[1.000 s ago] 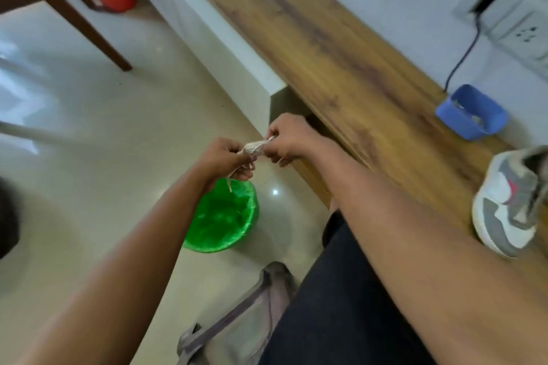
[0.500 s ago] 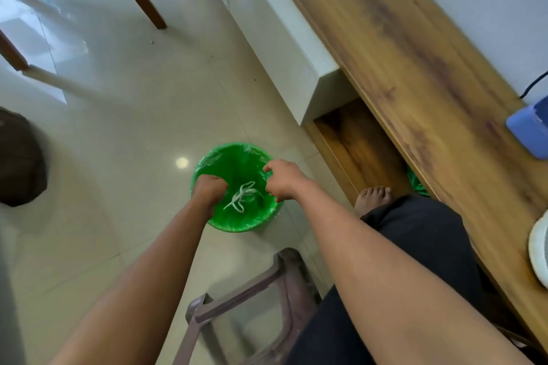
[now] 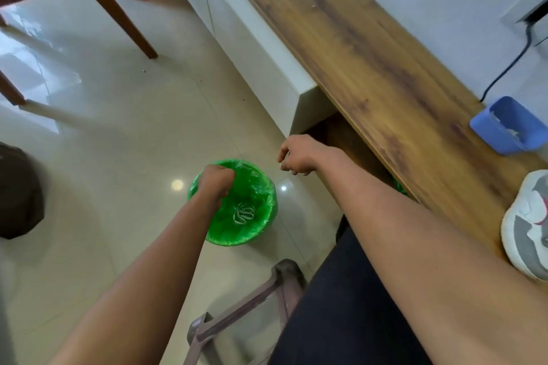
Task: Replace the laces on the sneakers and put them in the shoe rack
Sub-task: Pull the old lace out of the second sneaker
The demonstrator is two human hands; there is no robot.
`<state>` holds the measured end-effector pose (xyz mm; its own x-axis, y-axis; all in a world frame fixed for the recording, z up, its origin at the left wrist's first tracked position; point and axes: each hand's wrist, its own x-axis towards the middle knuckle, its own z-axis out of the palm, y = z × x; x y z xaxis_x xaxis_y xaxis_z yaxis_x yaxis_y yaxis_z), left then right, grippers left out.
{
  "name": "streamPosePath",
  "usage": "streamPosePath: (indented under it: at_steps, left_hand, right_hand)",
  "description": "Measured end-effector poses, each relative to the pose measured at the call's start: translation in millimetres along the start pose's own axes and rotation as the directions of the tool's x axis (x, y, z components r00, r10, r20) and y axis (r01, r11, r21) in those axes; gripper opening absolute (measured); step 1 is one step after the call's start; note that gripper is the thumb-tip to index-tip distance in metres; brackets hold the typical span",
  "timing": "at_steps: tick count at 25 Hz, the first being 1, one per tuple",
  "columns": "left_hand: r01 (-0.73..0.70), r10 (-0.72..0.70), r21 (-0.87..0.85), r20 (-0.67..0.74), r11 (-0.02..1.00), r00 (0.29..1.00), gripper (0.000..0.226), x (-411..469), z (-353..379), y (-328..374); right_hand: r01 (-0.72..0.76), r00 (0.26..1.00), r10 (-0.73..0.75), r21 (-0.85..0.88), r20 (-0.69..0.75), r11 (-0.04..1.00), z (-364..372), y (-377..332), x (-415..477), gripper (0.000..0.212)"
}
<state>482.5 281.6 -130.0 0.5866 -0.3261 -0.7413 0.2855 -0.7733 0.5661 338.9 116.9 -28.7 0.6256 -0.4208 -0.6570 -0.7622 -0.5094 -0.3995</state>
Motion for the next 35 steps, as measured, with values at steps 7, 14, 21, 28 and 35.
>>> streamPosePath:
  at_steps: [7,14,21,28,35]
  left_hand:
    - [-0.301,0.282,0.100,0.172,0.948,0.944,0.012,-76,95,118]
    - [-0.609,0.464,0.278,0.442,0.743,0.768,0.021,-193,264,190]
    - [-0.820,0.517,0.280,0.663,0.498,0.541,0.018,-304,422,176]
    - [-0.984,0.423,0.177,0.893,-0.024,0.150,0.015,-329,493,117]
    - [-0.725,0.176,0.152,0.983,-0.671,0.042,0.042,-347,529,132]
  right_hand:
    - [-0.059,0.971,0.058,0.002,-0.230,0.998,-67,85,-73,0.015]
    - [-0.244,0.796,0.326,0.224,-0.510,0.944,-71,260,-210,0.013]
    - [-0.238,0.544,0.633,0.622,-0.551,0.746,-5,404,-319,0.014]
    - [-0.077,0.085,0.707,0.703,-0.702,0.707,14,483,-355,0.017]
    - [-0.524,0.239,0.793,0.613,-0.560,0.591,24,530,-350,0.080]
